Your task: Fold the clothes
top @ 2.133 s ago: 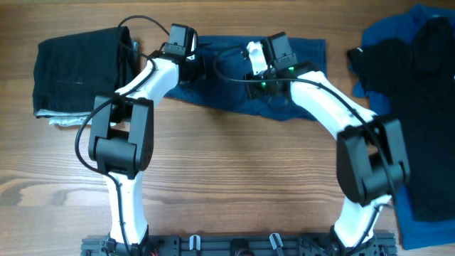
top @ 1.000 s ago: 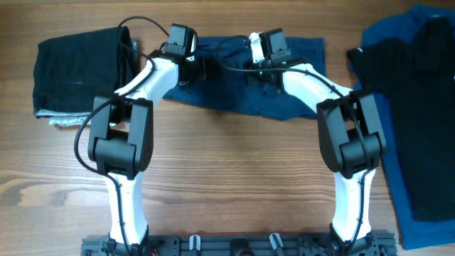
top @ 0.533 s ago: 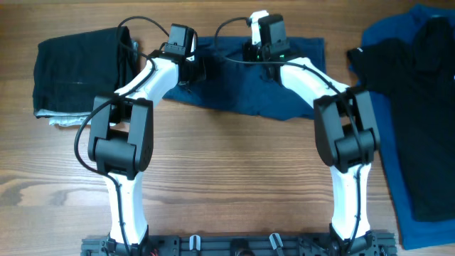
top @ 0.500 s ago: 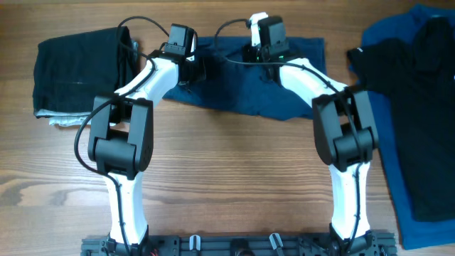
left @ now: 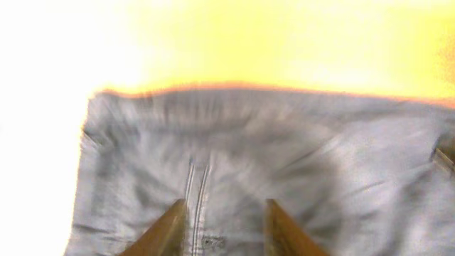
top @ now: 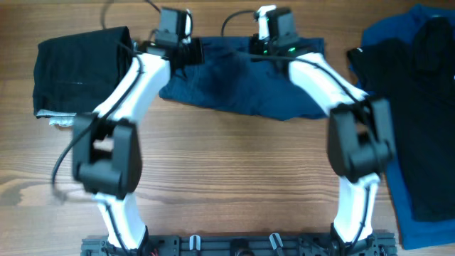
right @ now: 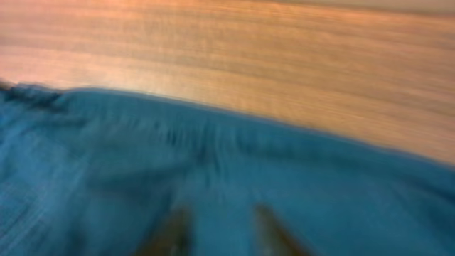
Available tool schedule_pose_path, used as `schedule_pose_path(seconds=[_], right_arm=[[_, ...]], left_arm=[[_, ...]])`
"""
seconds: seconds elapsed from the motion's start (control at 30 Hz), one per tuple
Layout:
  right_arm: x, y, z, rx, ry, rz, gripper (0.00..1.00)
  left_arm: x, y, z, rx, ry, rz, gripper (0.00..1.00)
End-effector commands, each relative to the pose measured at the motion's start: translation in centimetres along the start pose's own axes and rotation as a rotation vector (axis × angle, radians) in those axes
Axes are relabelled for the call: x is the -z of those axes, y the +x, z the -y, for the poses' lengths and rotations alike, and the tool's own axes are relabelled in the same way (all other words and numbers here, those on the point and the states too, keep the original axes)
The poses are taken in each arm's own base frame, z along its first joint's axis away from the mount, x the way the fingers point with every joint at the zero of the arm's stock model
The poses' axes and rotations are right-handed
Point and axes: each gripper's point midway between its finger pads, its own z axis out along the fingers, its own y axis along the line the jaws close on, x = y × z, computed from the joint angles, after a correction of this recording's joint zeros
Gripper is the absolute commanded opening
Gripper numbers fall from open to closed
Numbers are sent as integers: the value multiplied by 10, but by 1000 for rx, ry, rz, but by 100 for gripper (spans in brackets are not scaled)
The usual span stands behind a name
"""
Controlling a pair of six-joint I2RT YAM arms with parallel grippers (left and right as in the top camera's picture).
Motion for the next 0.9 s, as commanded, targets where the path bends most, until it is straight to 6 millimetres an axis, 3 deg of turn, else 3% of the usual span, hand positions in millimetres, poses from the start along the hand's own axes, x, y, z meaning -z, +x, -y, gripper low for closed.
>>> schedule_pose_path(seconds=[0.0,0.07,0.1,0.27,0.33,0.37,0.4,0.5,0.63,0.73,0.87], right_arm=[[61,-5,18,-37,65,-55,77],[72,15,35,-76,101,-143,84],[77,31,52,-133,131,-206,92],[91,64,105,-258,207,-322,99],[95,66,119,-279,223,-326,99],[96,67,123,-286,229,-327,98],[97,69,125,-290,232,-334,97],[99,72,126,-293,237,-347,95],[98,71,125,-291,235,-345,99],[98,71,125,-294,234,-342,99],[98,70,125,-293,235,-341,100]], left_arm=[[52,-32,-15,-109,-37,72,74],[49,-17,-34,-96,-71,0,93],[42,-1,-54,-83,-99,-73,99],[9,28,-82,-16,-75,-189,99],[-8,27,-83,-6,-33,-175,98],[-15,22,-77,-9,8,-150,83],[-16,17,-69,-15,43,-131,47],[-17,12,-26,-47,202,-106,4],[-33,18,8,-170,225,-79,4],[-55,16,3,-194,144,-38,4],[-75,29,-15,-173,119,-72,4]])
